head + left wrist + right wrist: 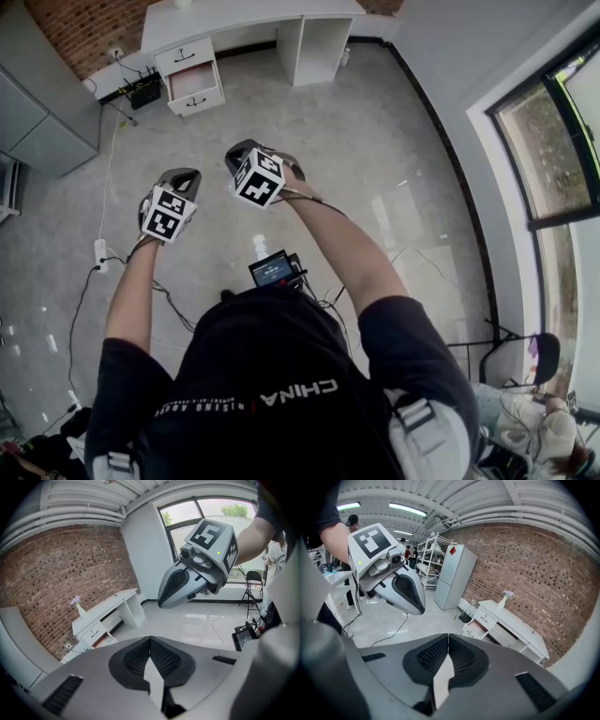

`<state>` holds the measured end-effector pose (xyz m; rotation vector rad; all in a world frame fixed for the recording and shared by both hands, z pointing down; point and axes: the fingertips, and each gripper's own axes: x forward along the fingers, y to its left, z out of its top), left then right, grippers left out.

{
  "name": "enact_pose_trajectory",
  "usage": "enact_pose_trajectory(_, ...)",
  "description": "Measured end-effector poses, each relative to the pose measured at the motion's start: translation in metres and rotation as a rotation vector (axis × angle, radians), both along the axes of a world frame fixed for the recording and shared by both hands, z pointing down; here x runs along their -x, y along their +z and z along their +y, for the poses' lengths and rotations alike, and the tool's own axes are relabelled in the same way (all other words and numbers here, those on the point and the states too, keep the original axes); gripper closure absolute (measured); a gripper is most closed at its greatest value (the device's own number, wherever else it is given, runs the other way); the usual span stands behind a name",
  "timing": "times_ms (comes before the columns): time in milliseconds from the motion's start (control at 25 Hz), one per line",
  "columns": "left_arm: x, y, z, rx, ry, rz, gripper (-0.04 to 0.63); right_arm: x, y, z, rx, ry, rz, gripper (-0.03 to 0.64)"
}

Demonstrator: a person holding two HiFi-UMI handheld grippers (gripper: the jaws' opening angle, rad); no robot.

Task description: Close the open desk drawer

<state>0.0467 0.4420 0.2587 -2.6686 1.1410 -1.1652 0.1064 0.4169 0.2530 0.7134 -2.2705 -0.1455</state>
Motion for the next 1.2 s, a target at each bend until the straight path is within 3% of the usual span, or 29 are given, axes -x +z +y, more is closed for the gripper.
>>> enact_pose_trajectory(480,-0.043,0.022,-0.002,0.052,-0.026,-0.009,0.583,-0.067,0.034,0.000,0.098,-0.009,-0.007,0.600)
enact_pose_trajectory(720,-0.035,0.027,-0.011,0.071,-0.111,0.026,0.583,-0.103,0.061,-0.014,0.171,0.003,-0.009,0.600)
enact_pose_trajectory(1000,0.002,0.063,-0.044,0.131,-0.172,0.085,0.583,-0.084,0.084,-0.061,0.202,0.040,-0.008,0.600)
enact_pose_trajectory(1200,0.048,0.074,-0.117,0.139,-0.127,0.097,0.583,-0.040,0.093,-0.130,0.219,0.095,0.011,0.600)
